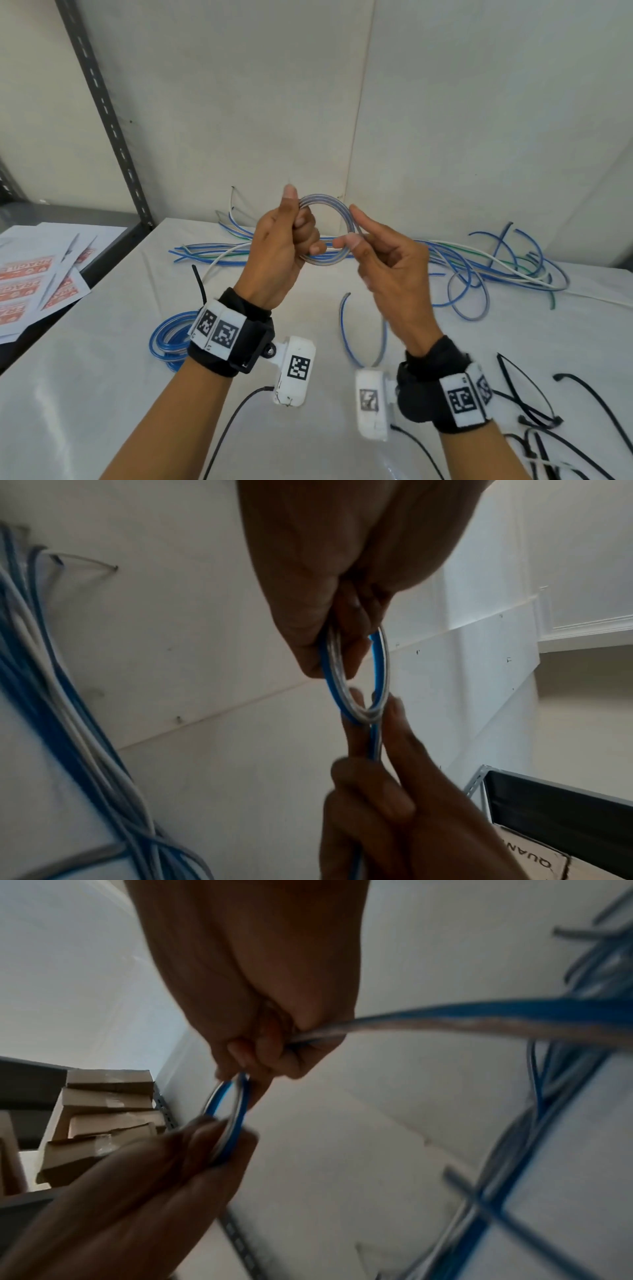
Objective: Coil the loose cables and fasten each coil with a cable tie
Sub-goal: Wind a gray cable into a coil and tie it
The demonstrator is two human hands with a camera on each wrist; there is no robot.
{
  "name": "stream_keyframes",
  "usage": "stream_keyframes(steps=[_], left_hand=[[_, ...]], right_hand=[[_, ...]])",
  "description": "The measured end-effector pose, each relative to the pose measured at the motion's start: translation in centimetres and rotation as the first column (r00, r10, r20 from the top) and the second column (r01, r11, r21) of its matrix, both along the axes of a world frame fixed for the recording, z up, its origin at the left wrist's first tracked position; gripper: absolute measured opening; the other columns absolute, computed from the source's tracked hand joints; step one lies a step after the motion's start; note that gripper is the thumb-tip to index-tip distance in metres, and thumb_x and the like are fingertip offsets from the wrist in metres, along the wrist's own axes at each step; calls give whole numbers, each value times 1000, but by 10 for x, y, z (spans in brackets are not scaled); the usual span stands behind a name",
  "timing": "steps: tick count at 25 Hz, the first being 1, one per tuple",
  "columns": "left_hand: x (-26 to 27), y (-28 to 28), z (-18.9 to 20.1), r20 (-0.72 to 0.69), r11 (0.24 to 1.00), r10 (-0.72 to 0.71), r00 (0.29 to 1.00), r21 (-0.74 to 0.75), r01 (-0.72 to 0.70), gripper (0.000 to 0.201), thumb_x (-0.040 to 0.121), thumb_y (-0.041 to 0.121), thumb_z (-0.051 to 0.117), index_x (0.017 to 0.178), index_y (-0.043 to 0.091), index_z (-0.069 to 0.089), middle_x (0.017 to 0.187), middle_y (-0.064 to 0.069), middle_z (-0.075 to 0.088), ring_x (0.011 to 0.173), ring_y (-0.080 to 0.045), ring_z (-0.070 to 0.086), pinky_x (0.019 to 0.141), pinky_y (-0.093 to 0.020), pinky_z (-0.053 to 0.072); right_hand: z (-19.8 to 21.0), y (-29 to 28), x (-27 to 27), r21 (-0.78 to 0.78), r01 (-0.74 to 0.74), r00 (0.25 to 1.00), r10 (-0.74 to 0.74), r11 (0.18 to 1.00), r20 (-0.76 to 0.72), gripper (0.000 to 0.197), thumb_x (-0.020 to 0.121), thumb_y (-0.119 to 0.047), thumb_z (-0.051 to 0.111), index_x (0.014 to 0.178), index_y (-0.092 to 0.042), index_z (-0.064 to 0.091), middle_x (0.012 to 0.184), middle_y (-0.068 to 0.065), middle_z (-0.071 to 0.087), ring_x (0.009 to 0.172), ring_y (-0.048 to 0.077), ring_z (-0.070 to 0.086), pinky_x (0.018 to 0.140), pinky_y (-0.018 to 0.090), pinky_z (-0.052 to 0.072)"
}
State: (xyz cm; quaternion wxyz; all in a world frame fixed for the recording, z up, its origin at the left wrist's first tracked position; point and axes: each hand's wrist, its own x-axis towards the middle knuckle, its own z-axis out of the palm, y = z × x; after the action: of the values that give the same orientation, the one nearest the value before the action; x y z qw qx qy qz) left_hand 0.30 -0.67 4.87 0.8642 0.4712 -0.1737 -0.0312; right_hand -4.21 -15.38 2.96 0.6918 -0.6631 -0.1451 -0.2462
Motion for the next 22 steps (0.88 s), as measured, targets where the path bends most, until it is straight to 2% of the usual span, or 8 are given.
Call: stream_keyframes(steps=[2, 3, 6, 8, 10, 14, 19, 22], left_hand=[[0, -2, -3, -10, 999, -14, 1000, -39, 14, 47, 110, 39, 30, 69, 18, 35, 66, 0, 9, 49, -11, 15, 52, -23, 37], [2, -1, -4, -25, 999, -37, 999, -13, 37, 47, 110, 38, 31, 69, 16, 40, 63, 0, 11, 48, -11, 18, 54, -24, 40], [6, 10, -4, -67, 959, -141, 988, 237, 153, 45, 109, 31, 34, 76, 8, 54, 52, 1, 29, 44, -14, 31, 63, -31, 46], [5, 14, -7, -2, 863, -215, 977, 467, 191, 43, 108, 35, 39, 78, 8, 55, 54, 3, 31, 46, -15, 30, 65, -30, 47], [1, 14, -10, 119, 811, -263, 957, 565, 153, 40, 106, 38, 43, 79, 10, 53, 60, 6, 27, 52, -12, 26, 63, -28, 46], [-1, 6, -9, 186, 950, -115, 976, 308, 53, 34, 105, 35, 41, 80, 12, 44, 60, 11, 26, 49, -7, 22, 52, -23, 34], [0, -4, -10, 205, 984, 90, 975, 133, -119, 34, 110, 28, 34, 80, 12, 41, 62, 9, 29, 45, -6, 21, 46, -21, 27], [-1, -3, -7, 263, 980, 96, 960, 144, -138, 35, 111, 25, 31, 81, 10, 41, 59, 14, 37, 46, -6, 22, 47, -24, 28]], right_hand=[[-5, 8, 2, 75, 13, 1000, -12, 997, -14, 33, 98, -9, 63, 125, -27, 67, 82, 0, 75, 55, 25, 24, 47, 23, 29], [-4, 6, 3, 77, 15, 1000, -14, 997, -11, 32, 98, -9, 62, 125, -26, 67, 81, 0, 73, 55, 25, 25, 47, 23, 29], [2, -19, 4, -147, 0, 1000, 2, 989, 13, 31, 98, -4, 61, 125, -19, 69, 81, -3, 72, 55, 5, 50, 59, 14, 41], [6, -35, 1, -367, -51, 999, 50, 929, -12, 29, 98, -3, 63, 123, -15, 71, 83, 0, 74, 74, 4, 66, 75, 16, 49], [9, -40, -2, -434, -93, 996, 79, 896, -52, 28, 97, -5, 64, 122, -16, 72, 86, 1, 77, 79, 5, 68, 78, 19, 51], [9, -36, -1, -159, 40, 999, -42, 987, -8, 22, 96, -8, 66, 114, -16, 75, 83, 10, 76, 52, 9, 42, 52, 20, 38], [1, 6, -2, 106, 36, 999, -34, 994, -19, 26, 89, -18, 71, 115, -15, 73, 96, 16, 77, 50, 19, 44, 50, 23, 42], [2, 8, -4, 87, 110, 994, -110, 990, -2, 24, 88, -19, 74, 112, -20, 74, 95, 8, 79, 51, 21, 47, 50, 25, 43]])
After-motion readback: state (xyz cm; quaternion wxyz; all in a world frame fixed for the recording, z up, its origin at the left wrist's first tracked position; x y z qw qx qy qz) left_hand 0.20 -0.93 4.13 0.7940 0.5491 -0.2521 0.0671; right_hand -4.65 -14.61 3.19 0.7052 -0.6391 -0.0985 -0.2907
